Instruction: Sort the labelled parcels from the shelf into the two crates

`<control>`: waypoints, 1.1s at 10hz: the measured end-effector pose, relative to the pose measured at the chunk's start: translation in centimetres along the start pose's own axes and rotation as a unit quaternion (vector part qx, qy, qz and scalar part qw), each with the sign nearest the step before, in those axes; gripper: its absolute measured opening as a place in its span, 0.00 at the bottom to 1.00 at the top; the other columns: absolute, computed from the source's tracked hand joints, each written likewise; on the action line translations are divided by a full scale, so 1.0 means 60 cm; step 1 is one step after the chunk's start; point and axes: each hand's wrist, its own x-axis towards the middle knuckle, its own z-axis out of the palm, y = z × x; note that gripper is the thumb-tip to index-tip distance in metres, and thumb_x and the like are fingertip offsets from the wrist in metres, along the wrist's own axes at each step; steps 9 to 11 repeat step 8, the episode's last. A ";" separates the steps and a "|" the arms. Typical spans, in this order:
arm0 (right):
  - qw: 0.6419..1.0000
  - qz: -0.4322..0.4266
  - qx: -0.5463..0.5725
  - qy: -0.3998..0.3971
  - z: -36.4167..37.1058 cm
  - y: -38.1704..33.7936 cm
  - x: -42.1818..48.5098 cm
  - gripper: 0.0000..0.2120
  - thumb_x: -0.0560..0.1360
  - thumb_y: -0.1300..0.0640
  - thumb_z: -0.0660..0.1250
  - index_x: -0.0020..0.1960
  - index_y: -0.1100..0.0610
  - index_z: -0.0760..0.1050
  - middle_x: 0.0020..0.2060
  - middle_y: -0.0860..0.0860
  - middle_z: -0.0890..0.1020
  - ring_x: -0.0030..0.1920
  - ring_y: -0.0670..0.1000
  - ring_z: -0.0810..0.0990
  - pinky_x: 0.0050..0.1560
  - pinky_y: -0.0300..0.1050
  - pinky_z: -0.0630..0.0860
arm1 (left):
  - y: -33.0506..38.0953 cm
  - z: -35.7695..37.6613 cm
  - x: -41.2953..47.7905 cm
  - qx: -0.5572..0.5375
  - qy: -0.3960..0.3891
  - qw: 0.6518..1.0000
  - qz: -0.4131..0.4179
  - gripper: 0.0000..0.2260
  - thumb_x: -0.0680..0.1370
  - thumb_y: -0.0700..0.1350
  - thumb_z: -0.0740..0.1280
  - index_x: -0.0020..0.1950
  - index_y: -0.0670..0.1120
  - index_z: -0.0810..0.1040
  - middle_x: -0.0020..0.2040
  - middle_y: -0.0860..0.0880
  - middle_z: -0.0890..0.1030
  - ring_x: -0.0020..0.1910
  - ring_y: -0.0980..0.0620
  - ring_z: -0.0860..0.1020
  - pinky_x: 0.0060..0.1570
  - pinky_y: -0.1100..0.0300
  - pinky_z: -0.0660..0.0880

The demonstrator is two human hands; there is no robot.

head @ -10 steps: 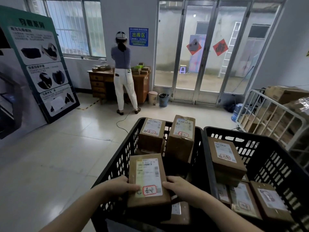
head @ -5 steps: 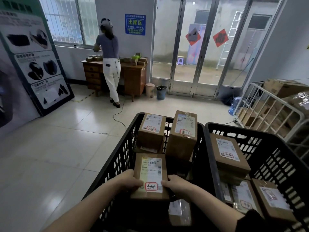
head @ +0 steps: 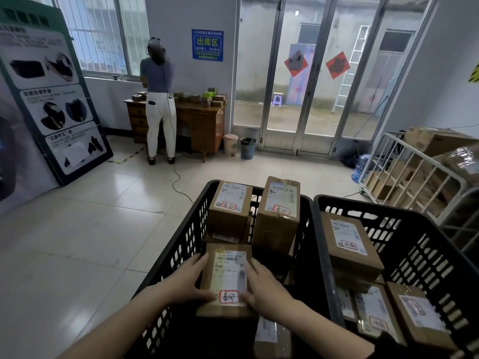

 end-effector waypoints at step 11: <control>0.994 -0.044 -0.090 -0.046 -0.036 0.003 -0.025 0.35 0.78 0.44 0.59 0.77 0.55 0.48 0.77 0.52 0.50 0.76 0.52 0.48 0.75 0.46 0.47 | 0.066 -0.013 0.003 0.132 -0.050 0.990 0.026 0.38 0.71 0.53 0.71 0.75 0.45 0.56 0.75 0.49 0.59 0.72 0.50 0.61 0.71 0.57 0.59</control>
